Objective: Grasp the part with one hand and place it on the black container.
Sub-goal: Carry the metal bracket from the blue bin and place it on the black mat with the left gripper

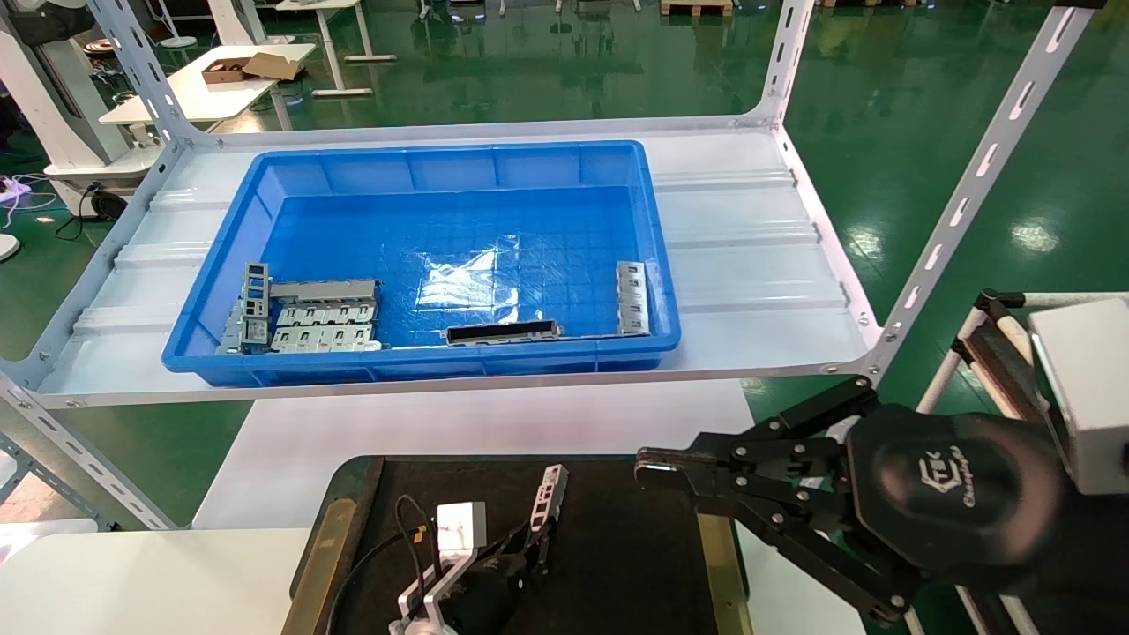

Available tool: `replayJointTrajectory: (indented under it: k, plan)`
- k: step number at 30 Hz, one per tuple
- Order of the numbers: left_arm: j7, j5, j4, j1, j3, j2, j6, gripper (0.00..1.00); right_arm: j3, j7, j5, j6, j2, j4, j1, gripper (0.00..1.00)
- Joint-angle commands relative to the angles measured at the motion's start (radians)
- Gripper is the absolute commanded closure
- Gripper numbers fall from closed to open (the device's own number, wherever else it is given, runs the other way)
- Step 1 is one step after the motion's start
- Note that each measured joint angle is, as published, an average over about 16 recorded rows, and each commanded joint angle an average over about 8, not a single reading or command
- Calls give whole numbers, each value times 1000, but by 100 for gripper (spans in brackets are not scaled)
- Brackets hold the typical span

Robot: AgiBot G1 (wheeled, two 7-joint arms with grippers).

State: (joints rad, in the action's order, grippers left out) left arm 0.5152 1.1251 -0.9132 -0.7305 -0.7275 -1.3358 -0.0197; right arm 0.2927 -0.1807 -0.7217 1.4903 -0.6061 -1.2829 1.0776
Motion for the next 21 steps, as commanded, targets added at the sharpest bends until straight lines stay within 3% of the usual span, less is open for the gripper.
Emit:
replayJointTrajectory:
  k: [1, 3, 5, 9, 11, 13, 21]
  plan:
    - [8, -8, 5, -4, -17, -2, -18, 100, 0, 0, 0, 0, 0, 0, 0, 100]
    - [13, -18, 5, -7, -34, -2, -32, 94, 0, 0, 0, 0, 0, 0, 0, 91]
    - [17, -28, 5, -10, -50, -1, -44, 81, 0, 0, 0, 0, 0, 0, 0, 67]
    - [23, -49, 2, -15, -81, 1, -68, 32, 1, 0, 0, 0, 0, 0, 0, 17]
    - [24, -60, 1, -17, -94, 3, -79, 12, 1, 0, 0, 0, 0, 0, 0, 1]
    - [25, -71, -1, -20, -108, 4, -89, 0, 1, 0, 1, 0, 0, 0, 0, 0]
    - [22, -110, -17, -30, -152, 10, -122, 0, 1, 1, 1, -1, 1, 0, 0, 0]
